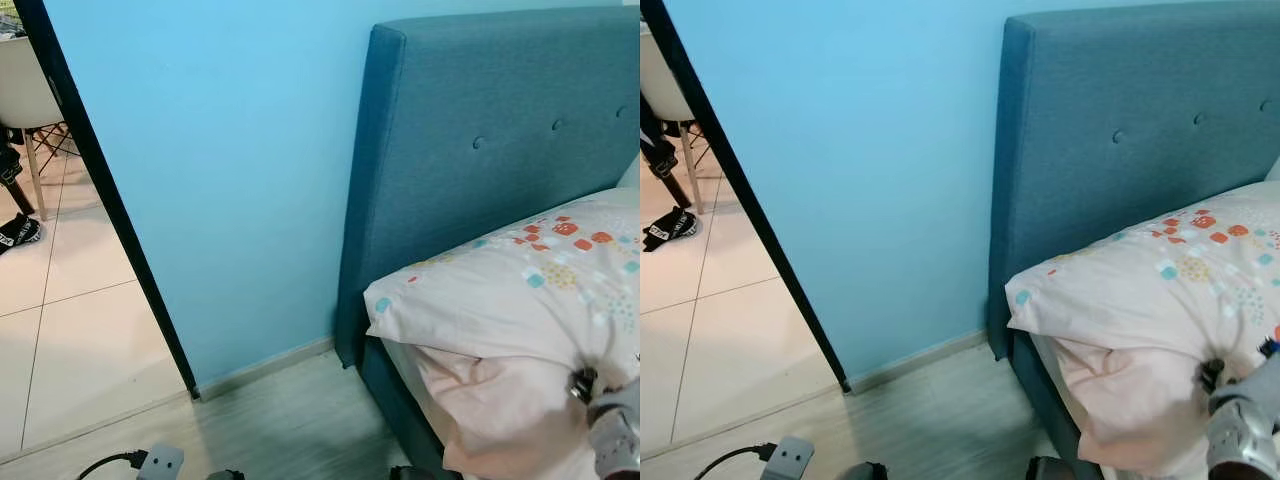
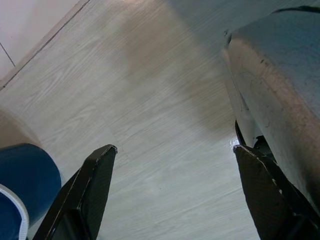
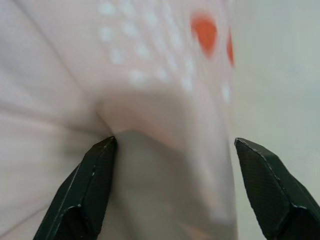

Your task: Clean up the room

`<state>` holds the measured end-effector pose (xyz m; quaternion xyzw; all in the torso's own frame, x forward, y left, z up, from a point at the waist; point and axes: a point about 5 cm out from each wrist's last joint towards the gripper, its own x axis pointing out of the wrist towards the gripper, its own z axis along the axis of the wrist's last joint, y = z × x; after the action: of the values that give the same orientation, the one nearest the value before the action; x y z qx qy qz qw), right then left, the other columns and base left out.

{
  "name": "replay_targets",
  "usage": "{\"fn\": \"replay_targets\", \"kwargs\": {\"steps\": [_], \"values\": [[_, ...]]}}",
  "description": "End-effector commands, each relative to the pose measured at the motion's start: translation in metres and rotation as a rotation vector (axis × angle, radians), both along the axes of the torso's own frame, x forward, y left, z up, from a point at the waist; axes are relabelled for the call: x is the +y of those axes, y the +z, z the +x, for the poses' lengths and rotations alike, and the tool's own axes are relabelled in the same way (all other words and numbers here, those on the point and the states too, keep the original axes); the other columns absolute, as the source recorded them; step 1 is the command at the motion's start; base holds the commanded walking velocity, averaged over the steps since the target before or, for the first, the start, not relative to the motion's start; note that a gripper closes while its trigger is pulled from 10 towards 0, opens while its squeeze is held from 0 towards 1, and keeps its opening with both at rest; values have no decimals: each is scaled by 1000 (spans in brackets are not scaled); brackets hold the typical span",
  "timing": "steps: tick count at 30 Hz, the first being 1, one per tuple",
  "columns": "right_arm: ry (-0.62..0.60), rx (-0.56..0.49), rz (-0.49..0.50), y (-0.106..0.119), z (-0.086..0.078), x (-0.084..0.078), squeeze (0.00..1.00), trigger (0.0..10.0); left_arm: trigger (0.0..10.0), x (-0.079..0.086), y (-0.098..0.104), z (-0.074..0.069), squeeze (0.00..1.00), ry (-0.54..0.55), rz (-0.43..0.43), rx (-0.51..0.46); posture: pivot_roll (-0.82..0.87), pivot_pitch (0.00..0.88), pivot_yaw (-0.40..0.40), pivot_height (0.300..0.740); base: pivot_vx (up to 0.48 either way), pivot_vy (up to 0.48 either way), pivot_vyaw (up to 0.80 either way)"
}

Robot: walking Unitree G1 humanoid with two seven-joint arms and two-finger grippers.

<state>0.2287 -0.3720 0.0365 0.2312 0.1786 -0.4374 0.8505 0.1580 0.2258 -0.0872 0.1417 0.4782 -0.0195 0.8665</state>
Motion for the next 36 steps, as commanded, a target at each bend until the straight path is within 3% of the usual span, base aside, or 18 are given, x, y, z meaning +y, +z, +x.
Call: {"fn": "replay_targets", "kwargs": {"steps": [1,3,5,7,10,13,16,22,28,33,35,36], "values": [[-52,10,83,-17,-11,7,0,10000,10000,-1,-3,-5,0,-23,-1,26,-9,38,-25,575,0,0,0],[-68,-73,195,-31,-12,23,0,10000,10000,1,-3,-8,0,-27,4,32,-3,48,-21,575,0,0,0],[-63,-107,226,-33,-10,28,0,10000,10000,1,-3,-10,0,-28,5,34,-3,48,-21,575,0,0,0],[20,-234,313,-34,3,45,0,10000,10000,5,-4,-12,0,-30,13,41,8,57,-15,575,0,0,0],[52,-277,340,-33,9,51,0,10000,10000,6,-4,-13,0,-30,15,42,8,57,-15,575,0,0,0],[214,-388,457,-31,32,82,0,10000,10000,10,-3,-15,0,-35,25,43,31,72,-12,575,0,0,0],[241,-405,476,-30,36,88,0,10000,10000,10,-3,-16,0,-38,28,43,33,74,-12,575,0,0,0],[340,-576,528,-12,61,106,0,10000,10000,10,-4,-19,0,-81,44,51,51,80,-11,575,0,0,0],[335,-580,510,-9,64,103,0,10000,10000,11,-5,-21,0,-84,48,54,60,79,-17,575,0,0,0],[209,-500,386,-12,48,72,0,10000,10000,9,-5,-21,0,-82,42,55,50,72,-19,575,0,0,0],[209,-500,386,-12,48,72,0,10000,10000,9,-5,-21,0,-82,42,55,50,72,-19,575,0,0,0],[180,-491,360,-12,44,64,0,10000,10000,8,-5,-21,0,-83,39,55,50,72,-19,575,0,0,0]]}}
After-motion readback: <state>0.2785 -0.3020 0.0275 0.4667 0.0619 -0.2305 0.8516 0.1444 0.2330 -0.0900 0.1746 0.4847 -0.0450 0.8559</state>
